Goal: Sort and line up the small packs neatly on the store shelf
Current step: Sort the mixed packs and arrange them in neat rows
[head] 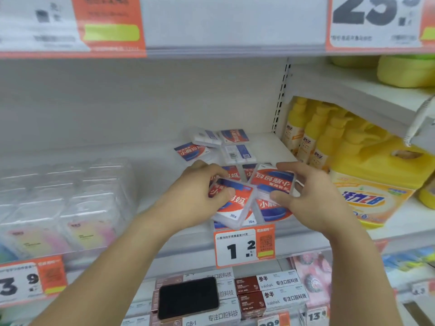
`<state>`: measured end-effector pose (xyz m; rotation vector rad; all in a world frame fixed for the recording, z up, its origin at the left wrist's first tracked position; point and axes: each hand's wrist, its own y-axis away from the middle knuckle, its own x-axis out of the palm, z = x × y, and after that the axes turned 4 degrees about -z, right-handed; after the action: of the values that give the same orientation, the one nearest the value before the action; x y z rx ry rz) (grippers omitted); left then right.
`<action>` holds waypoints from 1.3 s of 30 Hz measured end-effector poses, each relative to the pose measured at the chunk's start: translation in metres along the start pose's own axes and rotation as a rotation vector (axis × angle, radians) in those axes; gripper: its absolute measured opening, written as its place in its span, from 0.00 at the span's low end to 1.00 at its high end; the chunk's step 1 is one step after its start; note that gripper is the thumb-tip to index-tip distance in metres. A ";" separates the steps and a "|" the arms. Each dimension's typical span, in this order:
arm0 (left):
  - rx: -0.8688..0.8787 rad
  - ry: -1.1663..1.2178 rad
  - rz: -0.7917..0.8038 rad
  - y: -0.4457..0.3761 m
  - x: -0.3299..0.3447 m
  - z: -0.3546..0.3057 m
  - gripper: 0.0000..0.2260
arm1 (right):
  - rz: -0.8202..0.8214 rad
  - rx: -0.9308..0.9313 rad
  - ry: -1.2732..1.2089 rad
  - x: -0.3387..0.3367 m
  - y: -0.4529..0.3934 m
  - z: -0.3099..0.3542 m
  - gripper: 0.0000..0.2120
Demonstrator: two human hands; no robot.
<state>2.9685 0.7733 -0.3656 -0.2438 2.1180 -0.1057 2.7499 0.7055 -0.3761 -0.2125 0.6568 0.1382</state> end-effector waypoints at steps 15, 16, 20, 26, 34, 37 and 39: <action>-0.109 0.019 -0.099 0.048 0.018 -0.018 0.32 | -0.050 0.166 0.206 -0.023 0.011 -0.011 0.43; -0.113 0.010 -0.087 0.049 0.018 -0.019 0.35 | -0.075 0.175 0.225 -0.022 0.011 -0.011 0.46; -0.130 -0.042 -0.074 0.050 0.020 -0.021 0.37 | -0.129 0.102 0.260 -0.023 0.013 -0.010 0.34; -0.146 -0.046 -0.178 0.045 0.030 -0.019 0.37 | 0.078 -0.051 0.090 -0.007 0.009 -0.004 0.19; -0.112 -0.042 -0.209 0.053 0.041 -0.018 0.34 | -0.174 0.122 0.287 -0.015 0.007 -0.012 0.35; -0.088 -0.070 -0.210 0.058 0.041 -0.018 0.33 | -0.072 0.081 0.243 -0.017 0.008 -0.013 0.34; -0.089 -0.092 -0.228 0.061 0.042 -0.018 0.32 | 0.006 0.045 0.163 -0.018 0.010 -0.010 0.32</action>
<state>2.9235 0.8231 -0.4014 -0.5331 1.9995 -0.1319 2.7281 0.7117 -0.3744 -0.1798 0.8217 0.1128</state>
